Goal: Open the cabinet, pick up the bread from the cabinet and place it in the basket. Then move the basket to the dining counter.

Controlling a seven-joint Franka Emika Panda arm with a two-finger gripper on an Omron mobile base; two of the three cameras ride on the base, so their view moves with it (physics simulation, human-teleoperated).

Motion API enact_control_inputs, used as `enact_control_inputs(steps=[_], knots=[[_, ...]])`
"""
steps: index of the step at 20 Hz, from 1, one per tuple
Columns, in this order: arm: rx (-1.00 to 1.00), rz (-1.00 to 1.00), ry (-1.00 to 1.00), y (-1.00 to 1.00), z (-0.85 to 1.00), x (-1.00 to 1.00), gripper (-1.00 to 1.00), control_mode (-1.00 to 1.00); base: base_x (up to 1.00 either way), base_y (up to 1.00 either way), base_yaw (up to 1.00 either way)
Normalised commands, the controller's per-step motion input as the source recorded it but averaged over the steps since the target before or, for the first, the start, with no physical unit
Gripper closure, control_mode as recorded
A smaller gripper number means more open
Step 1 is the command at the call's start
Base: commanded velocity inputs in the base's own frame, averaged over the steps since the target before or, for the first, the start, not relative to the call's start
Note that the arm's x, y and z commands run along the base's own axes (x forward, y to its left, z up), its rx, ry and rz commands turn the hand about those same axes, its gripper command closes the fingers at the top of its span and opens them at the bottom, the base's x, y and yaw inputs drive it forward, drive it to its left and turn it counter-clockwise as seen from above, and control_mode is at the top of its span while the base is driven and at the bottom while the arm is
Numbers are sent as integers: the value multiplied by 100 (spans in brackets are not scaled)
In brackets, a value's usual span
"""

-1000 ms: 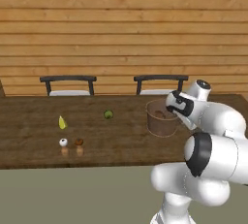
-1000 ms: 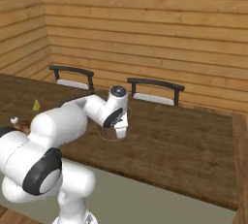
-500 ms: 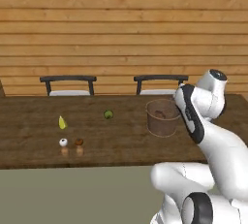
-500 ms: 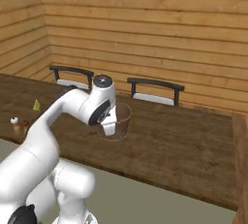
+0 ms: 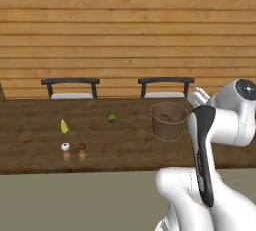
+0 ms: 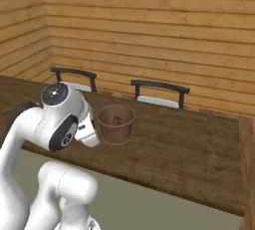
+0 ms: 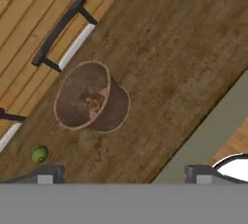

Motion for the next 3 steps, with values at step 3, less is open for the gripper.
enact_control_inputs(steps=[3], knots=[[-18, 5, -30, 8, 33, -100, -100, -100, 0, 0, 0]])
